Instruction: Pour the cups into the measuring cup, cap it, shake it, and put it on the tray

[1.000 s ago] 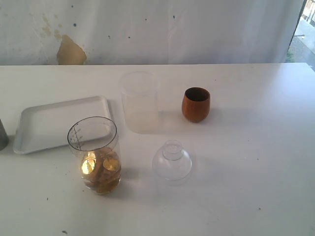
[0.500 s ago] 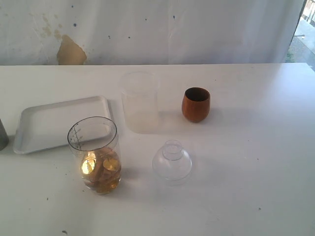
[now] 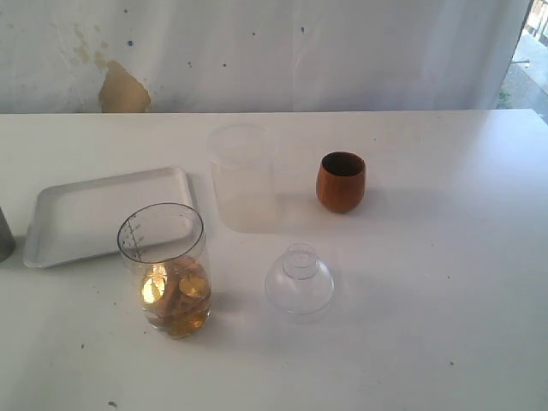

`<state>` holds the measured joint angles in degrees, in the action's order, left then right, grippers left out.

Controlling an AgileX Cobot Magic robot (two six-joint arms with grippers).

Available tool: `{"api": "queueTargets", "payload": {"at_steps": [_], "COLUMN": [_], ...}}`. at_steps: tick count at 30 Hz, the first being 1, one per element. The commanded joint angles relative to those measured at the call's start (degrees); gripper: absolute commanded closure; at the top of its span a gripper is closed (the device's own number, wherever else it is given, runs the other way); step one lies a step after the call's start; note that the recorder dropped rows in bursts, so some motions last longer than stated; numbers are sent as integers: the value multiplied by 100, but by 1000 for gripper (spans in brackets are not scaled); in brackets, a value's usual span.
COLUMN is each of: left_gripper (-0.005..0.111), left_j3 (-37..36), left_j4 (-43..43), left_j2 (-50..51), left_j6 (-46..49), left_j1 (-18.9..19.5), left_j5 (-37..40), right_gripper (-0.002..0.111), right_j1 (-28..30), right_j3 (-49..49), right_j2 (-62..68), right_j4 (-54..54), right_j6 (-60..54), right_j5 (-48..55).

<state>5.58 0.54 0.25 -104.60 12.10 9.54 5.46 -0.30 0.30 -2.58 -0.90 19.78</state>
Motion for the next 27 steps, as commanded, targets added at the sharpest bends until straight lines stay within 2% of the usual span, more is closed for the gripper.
{"api": "queueTargets", "payload": {"at_steps": [1,9,12,15,19,21,23,27], "left_gripper": [107,107,107,107,107,107,107,107], "left_j3": [-471,-558,-558,-558,-558,-558,-558,-558], "left_j4": [-54,-1,28,28,35,35,35,35], "left_j2": [-25,-25,-25,-25,-25,-25,-25,-25], "left_j6": [51,447,1260,3222,7723,9656,10757,10897], "left_j1": [-27,-27,-132,-345,-426,-426,-426,-426], "left_j5": [160,254,229,229,229,229,229,229], "right_gripper": [108,108,108,108,108,108,108,108], "right_j1": [27,27,27,27,27,27,27,27], "right_j3": [30,30,30,30,30,30,30,30], "right_j2": [-30,-30,-30,-30,-30,-30,-30,-30], "right_j4": [-22,-22,-22,-22,-22,-22,-22,-22], "right_j6": [31,31,31,31,31,31,31,31], "right_j5": [-15,-15,-15,-15,-15,-15,-15,-15]}}
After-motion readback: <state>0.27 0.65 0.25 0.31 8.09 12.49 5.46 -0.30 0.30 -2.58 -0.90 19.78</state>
